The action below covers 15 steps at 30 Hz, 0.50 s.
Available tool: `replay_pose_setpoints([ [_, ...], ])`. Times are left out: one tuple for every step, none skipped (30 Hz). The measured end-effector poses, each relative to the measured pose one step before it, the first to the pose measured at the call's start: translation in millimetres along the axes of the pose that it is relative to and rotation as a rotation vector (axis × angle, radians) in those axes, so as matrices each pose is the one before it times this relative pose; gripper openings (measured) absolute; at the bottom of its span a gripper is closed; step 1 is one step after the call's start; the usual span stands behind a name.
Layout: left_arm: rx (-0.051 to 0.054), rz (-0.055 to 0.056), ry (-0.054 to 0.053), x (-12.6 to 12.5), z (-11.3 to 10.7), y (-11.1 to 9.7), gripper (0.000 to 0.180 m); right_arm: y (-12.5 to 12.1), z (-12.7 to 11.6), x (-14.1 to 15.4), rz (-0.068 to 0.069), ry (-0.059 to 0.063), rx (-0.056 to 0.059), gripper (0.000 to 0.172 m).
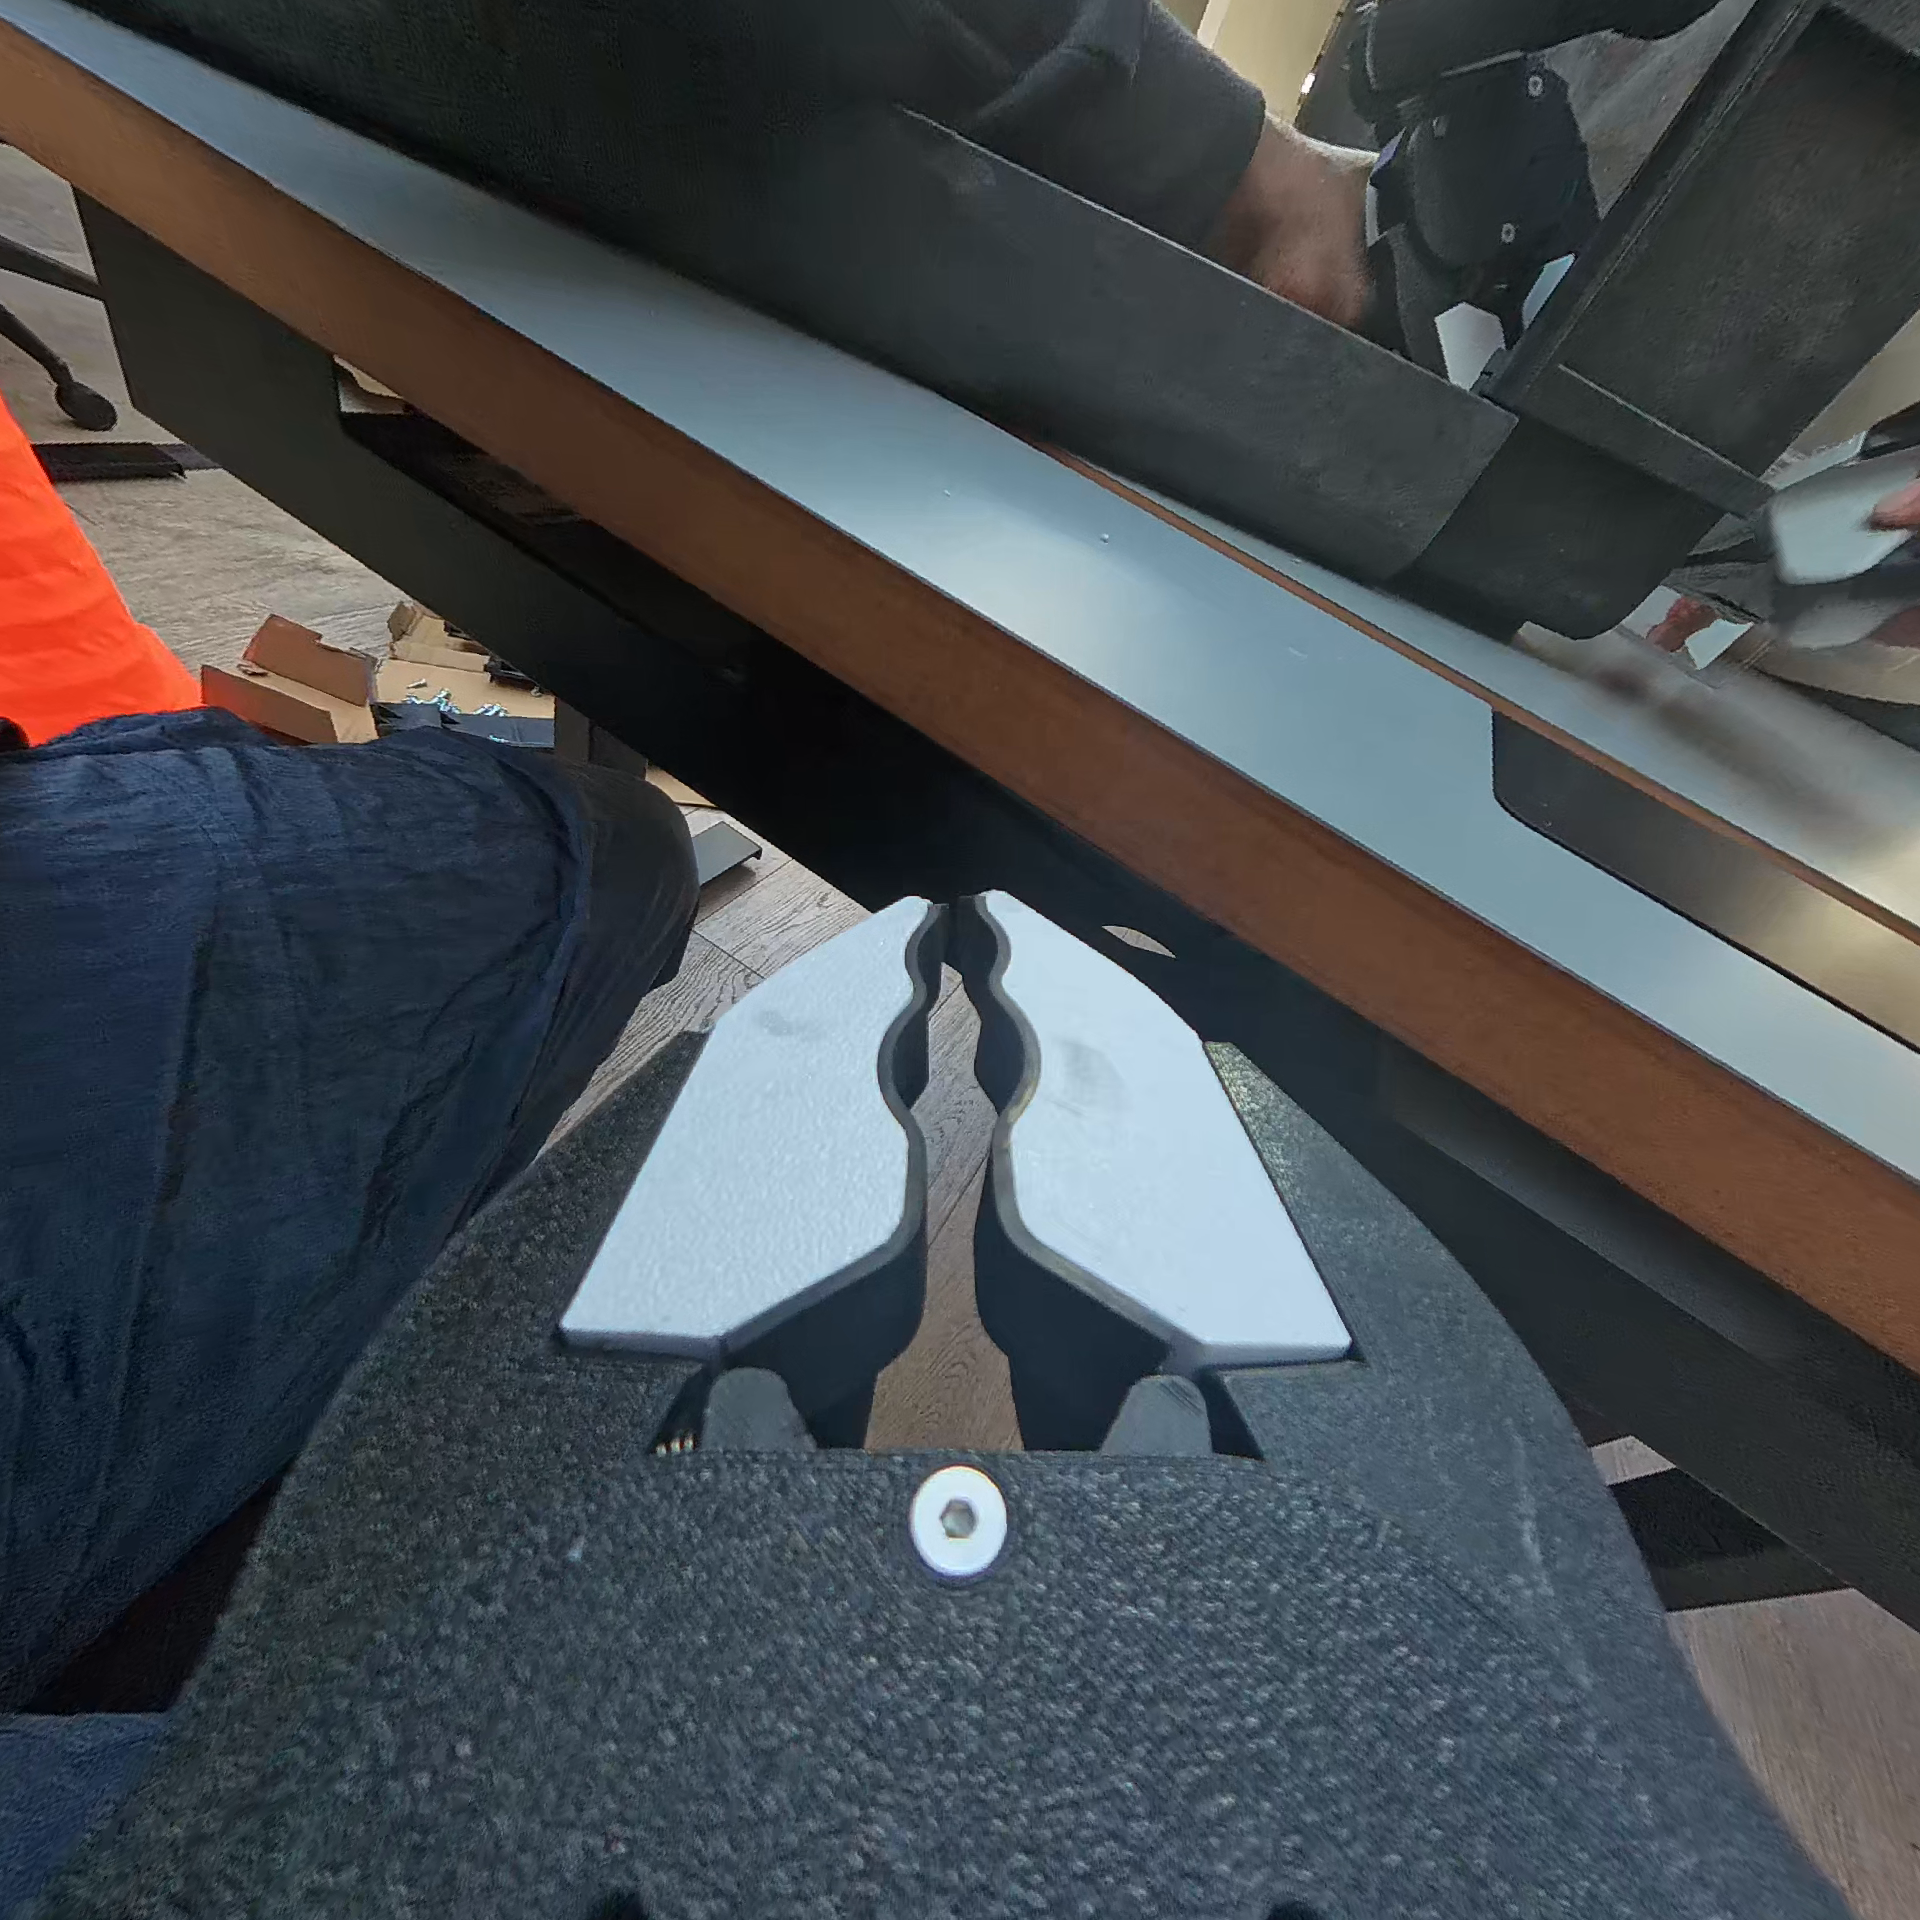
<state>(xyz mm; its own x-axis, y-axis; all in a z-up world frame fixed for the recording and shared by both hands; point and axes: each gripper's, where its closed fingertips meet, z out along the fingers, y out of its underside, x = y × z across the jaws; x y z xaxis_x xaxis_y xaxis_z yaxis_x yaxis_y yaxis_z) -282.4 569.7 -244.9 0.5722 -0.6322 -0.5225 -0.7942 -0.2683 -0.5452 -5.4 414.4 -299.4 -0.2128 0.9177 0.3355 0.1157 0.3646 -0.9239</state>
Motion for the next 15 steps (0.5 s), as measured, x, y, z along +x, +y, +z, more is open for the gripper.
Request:
replay_pose_setpoints([
  [-0.0002,-0.0002,-0.0009,-0.11,0.08,-0.08,0.006,0.00,0.06,-0.34,-0.0009,-0.0008,-0.0001,0.002],
  [-0.0001,-0.0001,-0.0003,-0.03,-0.01,0.01,0.006,-0.21,0.00,-0.52,-0.0012,-0.0010,0.0003,0.002],
  [0.0001,0.0001,0.0000,0.00,0.00,-0.01,0.006,-0.23,0.02,-0.46,-0.0013,-0.0013,0.0007,0.002],
  [0.0000,-0.0001,0.0001,0.02,0.00,0.00,0.006,-0.17,0.07,-0.47,-0.0010,-0.0014,0.0001,0.002],
  [-0.0001,0.0000,-0.0003,0.02,0.06,0.07,0.006,0.05,0.12,-0.43,-0.0010,-0.0009,-0.0009,0.002],
  [0.0000,0.0003,0.0002,0.00,0.00,0.00,0.006,0.18,0.12,-0.38,-0.0011,-0.0010,-0.0009,0.002],
  [0.0001,0.0001,0.0001,0.01,0.01,-0.01,0.006,0.07,0.20,-0.39,-0.0005,-0.0013,-0.0009,0.002],
  [0.0001,0.0001,0.0001,-0.06,0.08,-0.04,0.006,0.10,0.01,-0.26,-0.0001,-0.0011,-0.0003,0.002],
  [0.0000,0.0003,0.0001,-0.01,0.00,0.00,0.006,-0.13,0.06,-0.24,-0.0001,-0.0005,0.0004,0.002],
  [-0.0001,0.0000,-0.0002,0.10,-0.06,-0.05,0.006,-0.04,0.02,-0.16,-0.0002,-0.0007,0.0000,0.002],
  [-0.0001,-0.0001,-0.0002,-0.08,0.07,-0.02,0.006,0.16,0.07,-0.18,0.0000,-0.0006,-0.0009,0.002],
  [0.0000,-0.0001,0.0000,0.01,0.00,0.00,0.006,-0.06,0.02,-0.22,-0.0002,-0.0004,-0.0001,0.002],
  [0.0000,-0.0001,0.0001,-0.04,-0.02,0.07,0.006,0.01,-0.03,-0.21,-0.0003,-0.0006,0.0004,0.002],
  [0.0001,0.0000,0.0001,0.01,0.00,-0.01,0.006,-0.05,0.02,-0.23,-0.0002,-0.0005,-0.0002,0.002],
  [0.0000,0.0001,0.0000,-0.12,0.05,0.05,0.006,-0.01,0.00,-0.16,-0.0003,0.0000,-0.0005,0.002],
])
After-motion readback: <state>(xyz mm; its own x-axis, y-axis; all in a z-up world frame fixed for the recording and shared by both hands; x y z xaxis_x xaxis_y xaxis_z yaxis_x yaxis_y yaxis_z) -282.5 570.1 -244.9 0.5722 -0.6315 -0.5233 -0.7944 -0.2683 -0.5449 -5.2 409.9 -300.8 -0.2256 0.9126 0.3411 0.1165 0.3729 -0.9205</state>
